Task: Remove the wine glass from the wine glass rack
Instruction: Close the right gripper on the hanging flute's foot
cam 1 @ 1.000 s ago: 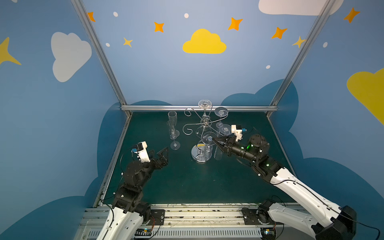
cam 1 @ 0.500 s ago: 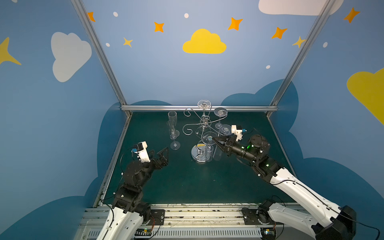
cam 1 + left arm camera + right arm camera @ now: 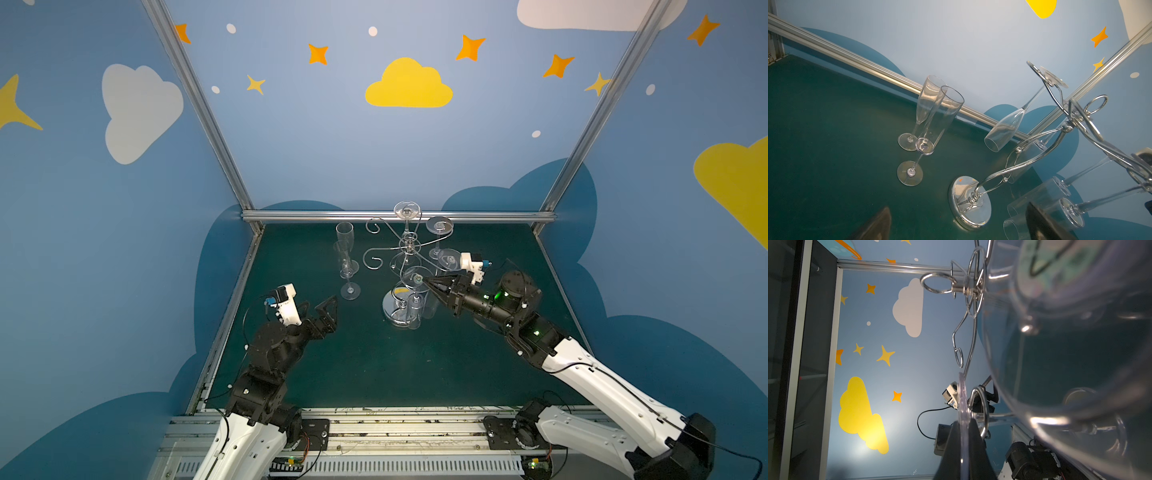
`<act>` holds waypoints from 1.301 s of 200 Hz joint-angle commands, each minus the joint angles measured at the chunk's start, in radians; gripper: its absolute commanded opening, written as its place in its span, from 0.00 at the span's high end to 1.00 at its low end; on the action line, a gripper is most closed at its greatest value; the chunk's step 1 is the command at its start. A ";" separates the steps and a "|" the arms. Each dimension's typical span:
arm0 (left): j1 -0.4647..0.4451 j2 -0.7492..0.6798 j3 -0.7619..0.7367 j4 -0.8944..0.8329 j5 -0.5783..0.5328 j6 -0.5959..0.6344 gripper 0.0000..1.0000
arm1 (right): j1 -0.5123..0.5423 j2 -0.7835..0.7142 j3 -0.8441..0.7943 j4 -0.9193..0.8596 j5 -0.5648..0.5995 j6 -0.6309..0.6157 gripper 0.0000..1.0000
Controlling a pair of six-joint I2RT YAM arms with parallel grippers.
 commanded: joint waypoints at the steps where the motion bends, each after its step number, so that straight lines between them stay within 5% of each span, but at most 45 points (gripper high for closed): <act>1: 0.003 0.001 -0.004 0.008 0.006 0.006 0.01 | 0.011 -0.030 0.044 -0.001 0.013 -0.006 1.00; 170: 0.003 0.013 -0.004 0.011 0.005 0.005 0.01 | 0.041 0.076 0.186 0.026 0.049 0.105 1.00; 260: 0.003 0.006 -0.018 0.019 0.002 -0.012 0.01 | 0.042 0.061 0.157 0.002 0.252 0.149 1.00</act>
